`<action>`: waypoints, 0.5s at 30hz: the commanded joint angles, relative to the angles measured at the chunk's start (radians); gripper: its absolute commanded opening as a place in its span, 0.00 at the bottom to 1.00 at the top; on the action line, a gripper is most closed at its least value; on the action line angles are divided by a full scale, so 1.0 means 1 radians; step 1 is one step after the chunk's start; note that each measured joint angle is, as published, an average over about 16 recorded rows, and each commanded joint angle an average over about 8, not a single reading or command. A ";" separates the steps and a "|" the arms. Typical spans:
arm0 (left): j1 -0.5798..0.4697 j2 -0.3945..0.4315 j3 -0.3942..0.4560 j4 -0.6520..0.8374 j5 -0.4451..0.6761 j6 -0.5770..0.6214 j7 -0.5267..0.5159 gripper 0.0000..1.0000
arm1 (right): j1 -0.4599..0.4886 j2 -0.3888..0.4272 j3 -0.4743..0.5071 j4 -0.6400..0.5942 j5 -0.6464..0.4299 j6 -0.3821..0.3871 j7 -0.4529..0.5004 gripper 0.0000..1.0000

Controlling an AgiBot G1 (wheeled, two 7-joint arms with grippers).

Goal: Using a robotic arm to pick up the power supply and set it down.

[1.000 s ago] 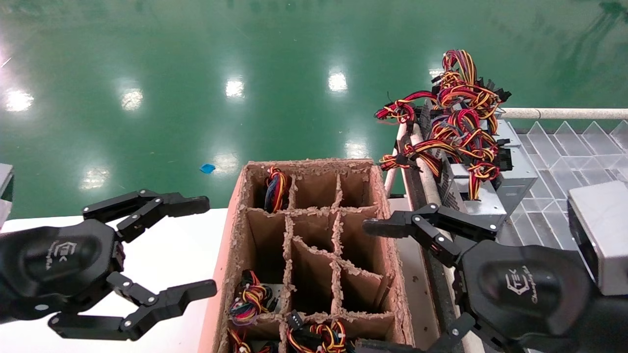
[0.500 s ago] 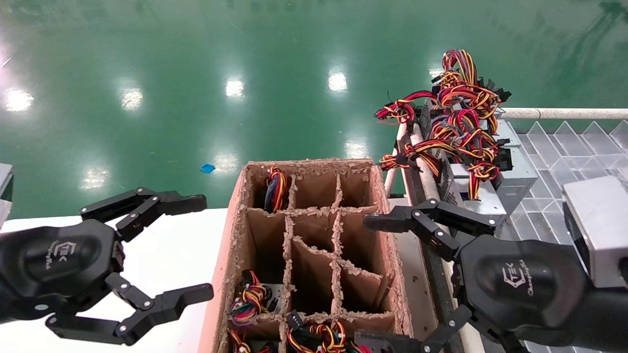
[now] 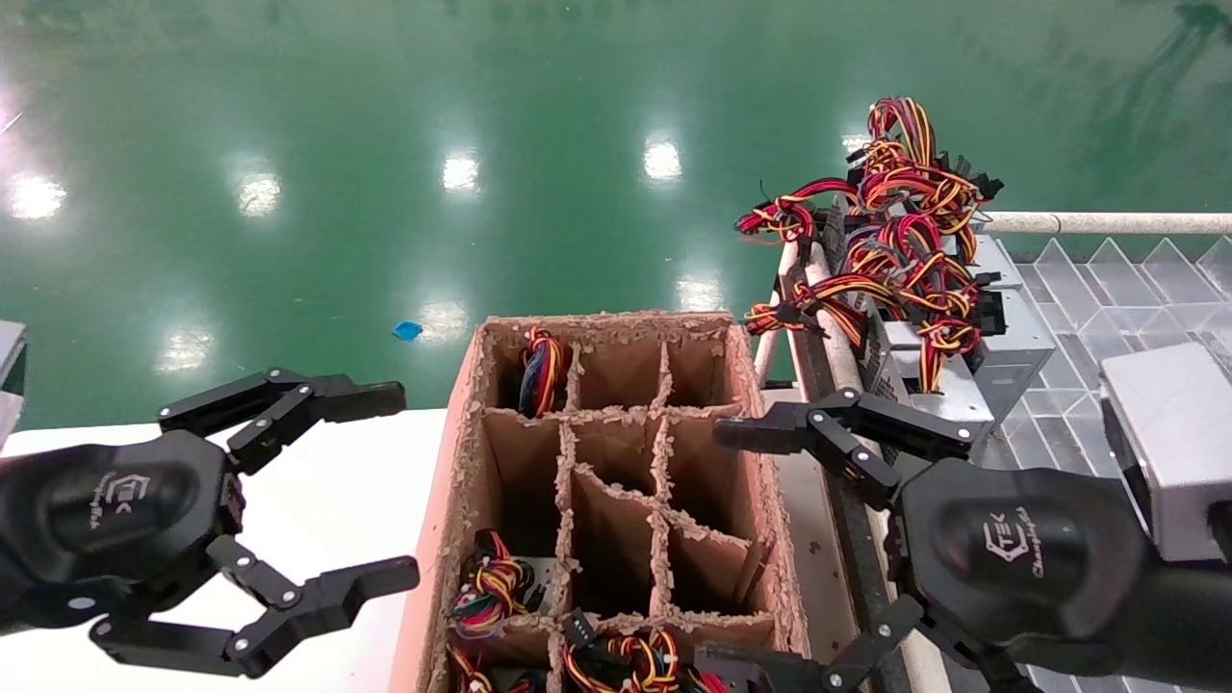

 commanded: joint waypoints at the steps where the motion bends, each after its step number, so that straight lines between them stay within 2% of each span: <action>1: 0.000 0.000 0.000 0.000 0.000 0.000 0.000 1.00 | 0.000 0.000 0.000 0.000 0.000 0.000 0.000 1.00; 15: 0.000 0.000 0.000 0.000 0.000 0.000 0.000 1.00 | 0.001 0.001 -0.001 0.000 -0.001 0.002 -0.001 1.00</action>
